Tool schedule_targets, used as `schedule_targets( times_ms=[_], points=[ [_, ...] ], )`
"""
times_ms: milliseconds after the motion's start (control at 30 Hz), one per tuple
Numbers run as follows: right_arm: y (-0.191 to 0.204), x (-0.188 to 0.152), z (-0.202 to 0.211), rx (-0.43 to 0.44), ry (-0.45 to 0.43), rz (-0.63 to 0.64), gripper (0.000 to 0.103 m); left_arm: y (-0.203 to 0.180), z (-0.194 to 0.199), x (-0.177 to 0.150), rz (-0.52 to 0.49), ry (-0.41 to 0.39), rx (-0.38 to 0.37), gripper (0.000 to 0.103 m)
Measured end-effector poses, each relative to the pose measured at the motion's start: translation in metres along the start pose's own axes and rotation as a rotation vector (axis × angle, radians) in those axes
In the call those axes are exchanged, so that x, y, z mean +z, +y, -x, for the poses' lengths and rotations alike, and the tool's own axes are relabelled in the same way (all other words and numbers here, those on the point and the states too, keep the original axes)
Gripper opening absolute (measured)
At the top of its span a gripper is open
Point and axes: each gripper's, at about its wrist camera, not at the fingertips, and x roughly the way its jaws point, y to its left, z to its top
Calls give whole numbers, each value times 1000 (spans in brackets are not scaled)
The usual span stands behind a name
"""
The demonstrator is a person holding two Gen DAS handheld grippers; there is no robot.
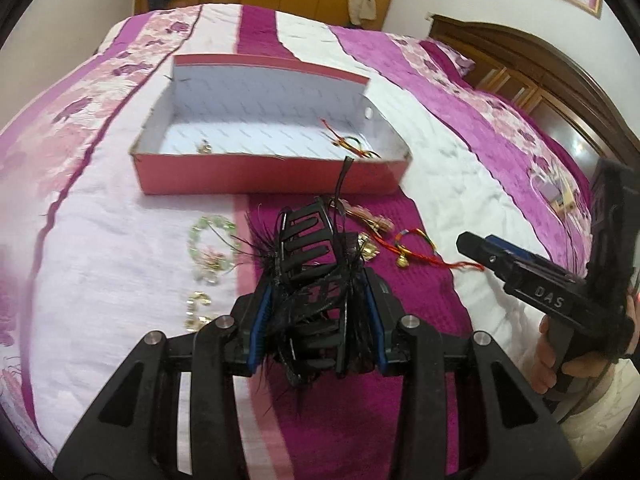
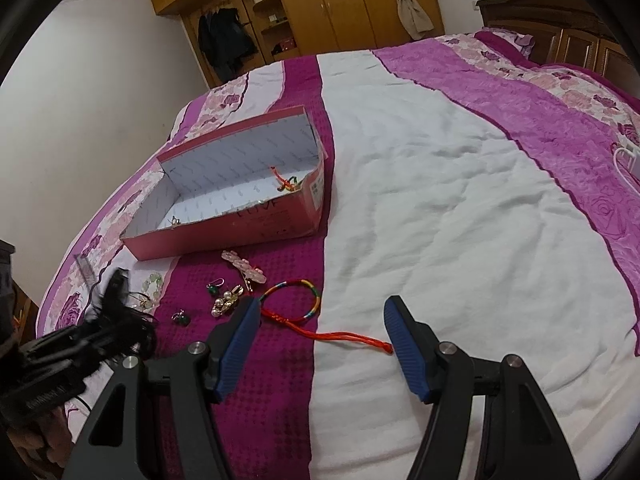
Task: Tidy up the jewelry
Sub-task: 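Lift the black clip with the left gripper while the right grasps the red bell bracelet, then carry the black clip and red bell bracelet in both grippers over the box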
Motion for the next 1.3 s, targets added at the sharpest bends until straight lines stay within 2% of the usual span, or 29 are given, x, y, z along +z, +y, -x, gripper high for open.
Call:
schedule_targets(
  times_ms=[133,200,333,433,533,567,600,867,1300],
  points=[
    [1,2,-17,-13,39,-12,65,8,3,1,17,-11,11,33],
    [1,3,-28,-26,68,-13,56,10,4,1,23,-17,13,33],
    [4,1,-44,-49,108,17,47,13,5,3,28,-25,12,33],
    [9,-3,-52,-50,126,50,37,13,5,4,30,-31,14,33],
    [15,-4,-55,-34,137,84,21,14,6,3,35,-32,13,33],
    [16,-5,-55,-27,141,91,13,15,6,3,35,-33,13,33],
    [18,-5,-54,-21,141,97,10,16,6,3,36,-35,14,33],
    [20,-5,-35,20,114,98,6,20,14,6,48,-60,23,33],
    [28,6,24,74,-18,93,5,19,33,12,46,-121,40,33]
  ],
)
